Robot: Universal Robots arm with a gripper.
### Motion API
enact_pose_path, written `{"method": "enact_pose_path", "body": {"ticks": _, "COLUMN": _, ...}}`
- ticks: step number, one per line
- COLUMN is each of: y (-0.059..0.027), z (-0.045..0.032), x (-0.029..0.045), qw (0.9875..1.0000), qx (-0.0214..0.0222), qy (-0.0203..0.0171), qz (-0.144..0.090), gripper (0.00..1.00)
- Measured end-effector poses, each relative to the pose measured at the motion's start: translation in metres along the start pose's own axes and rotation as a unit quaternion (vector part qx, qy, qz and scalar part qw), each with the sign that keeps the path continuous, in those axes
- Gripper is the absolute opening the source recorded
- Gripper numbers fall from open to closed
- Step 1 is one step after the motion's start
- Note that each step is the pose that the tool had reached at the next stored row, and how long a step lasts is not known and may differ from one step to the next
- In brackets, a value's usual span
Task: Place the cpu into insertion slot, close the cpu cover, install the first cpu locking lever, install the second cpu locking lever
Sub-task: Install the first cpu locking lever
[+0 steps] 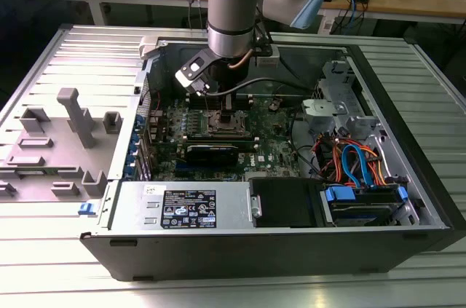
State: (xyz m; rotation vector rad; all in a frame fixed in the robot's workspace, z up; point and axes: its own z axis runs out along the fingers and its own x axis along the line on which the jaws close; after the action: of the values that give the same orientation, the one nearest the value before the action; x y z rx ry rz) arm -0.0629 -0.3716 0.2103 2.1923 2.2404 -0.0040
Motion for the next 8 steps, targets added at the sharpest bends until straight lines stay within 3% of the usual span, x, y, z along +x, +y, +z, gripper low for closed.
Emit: {"method": "enact_pose_path", "body": {"ticks": 8, "y": 0.0002, "z": -0.0025, "x": 0.0, "qw": 1.0, "qx": 0.0, "qy": 0.0, "qz": 0.0, "gripper": 0.11}}
